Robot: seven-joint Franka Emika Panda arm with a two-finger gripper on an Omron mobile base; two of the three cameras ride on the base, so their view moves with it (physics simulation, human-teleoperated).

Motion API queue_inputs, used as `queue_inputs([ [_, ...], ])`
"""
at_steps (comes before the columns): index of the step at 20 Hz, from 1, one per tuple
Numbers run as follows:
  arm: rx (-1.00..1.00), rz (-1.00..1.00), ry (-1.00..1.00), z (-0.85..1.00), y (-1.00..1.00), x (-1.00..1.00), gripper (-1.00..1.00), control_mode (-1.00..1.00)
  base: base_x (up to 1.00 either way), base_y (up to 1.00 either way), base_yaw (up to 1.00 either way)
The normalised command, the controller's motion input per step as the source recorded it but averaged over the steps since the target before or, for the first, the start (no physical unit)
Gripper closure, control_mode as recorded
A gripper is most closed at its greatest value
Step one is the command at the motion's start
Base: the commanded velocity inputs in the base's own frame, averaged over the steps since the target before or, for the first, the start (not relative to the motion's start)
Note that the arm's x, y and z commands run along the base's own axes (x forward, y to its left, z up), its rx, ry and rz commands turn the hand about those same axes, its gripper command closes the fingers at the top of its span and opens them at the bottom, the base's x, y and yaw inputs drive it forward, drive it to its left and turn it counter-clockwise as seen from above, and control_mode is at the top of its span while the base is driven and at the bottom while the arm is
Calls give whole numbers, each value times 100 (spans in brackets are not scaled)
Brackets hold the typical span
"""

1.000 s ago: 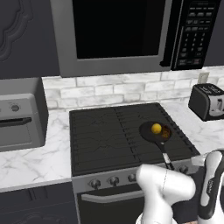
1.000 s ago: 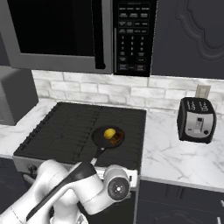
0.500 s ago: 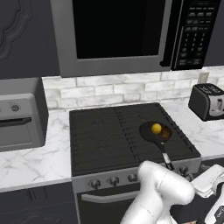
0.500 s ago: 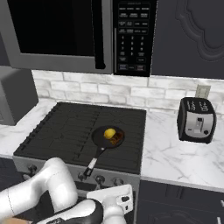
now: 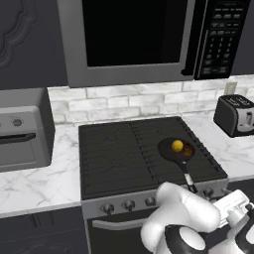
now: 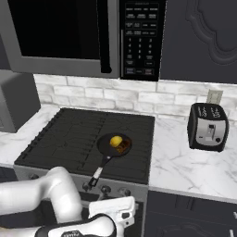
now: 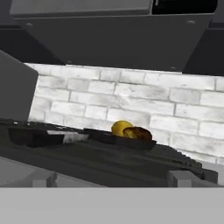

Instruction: Put the sweet potato and lemon in the pan. Then turn on the front right burner and set the heat to medium.

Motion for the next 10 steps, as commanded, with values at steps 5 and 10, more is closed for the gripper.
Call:
queue_inputs([
  [5,21,0,0,0,-30,0,-100,-100,0,0,0],
  [10,29,1,0,-12,-18,8,-100,-100,0,0,0],
])
